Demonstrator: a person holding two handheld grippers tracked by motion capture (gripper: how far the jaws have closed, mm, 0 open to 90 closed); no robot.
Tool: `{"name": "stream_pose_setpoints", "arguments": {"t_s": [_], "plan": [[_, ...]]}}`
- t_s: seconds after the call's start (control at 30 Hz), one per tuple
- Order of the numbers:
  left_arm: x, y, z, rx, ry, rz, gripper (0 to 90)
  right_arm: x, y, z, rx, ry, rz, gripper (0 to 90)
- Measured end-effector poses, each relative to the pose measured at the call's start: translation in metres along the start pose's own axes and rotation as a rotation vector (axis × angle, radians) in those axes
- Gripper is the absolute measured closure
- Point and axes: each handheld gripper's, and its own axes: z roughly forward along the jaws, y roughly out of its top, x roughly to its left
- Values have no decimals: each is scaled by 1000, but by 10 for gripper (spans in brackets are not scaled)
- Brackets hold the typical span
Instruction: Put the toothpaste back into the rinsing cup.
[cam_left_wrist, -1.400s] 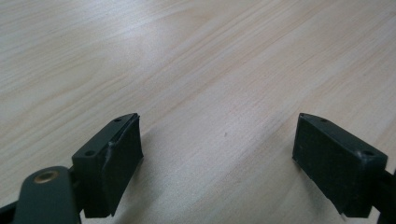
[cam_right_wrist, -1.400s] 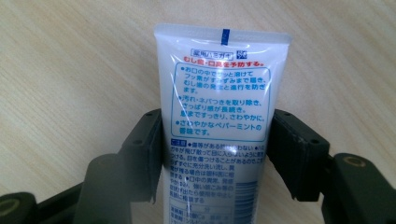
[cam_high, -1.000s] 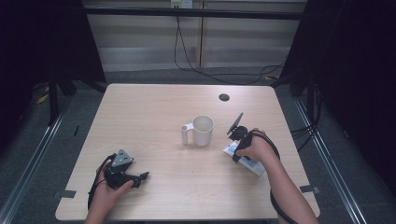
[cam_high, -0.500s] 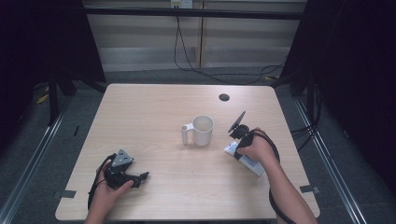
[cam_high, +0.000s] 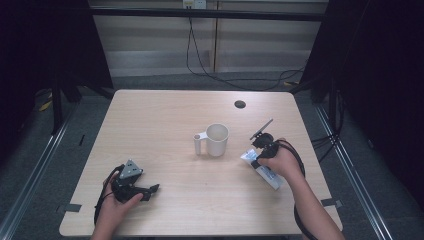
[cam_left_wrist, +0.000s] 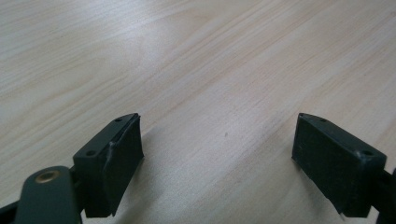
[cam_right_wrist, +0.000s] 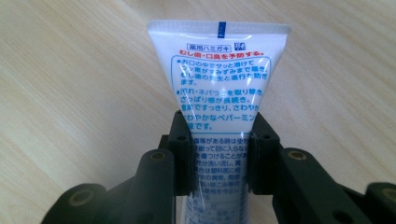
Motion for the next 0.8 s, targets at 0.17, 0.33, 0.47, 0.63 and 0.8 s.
{"name": "stream_pose_setpoints", "arguments": {"t_s": [0.17, 0.33, 0.47, 0.63, 0.8], "plan": [[0, 0, 0, 0, -1, 0, 160, -2, 1, -13, -81, 9, 16, 683], [0, 0, 0, 0, -1, -2, 159, -4, 0, -26, -192, 4, 24, 681], [0, 0, 0, 0, 0, 1, 160, -5, 0, -34, -263, 21, 34, 680], [0, 0, 0, 0, 0, 1, 160, -5, -1, -42, -345, 24, 34, 679], [0, 0, 0, 0, 0, 1, 160, -4, 1, -45, -417, 26, 35, 679]]}}
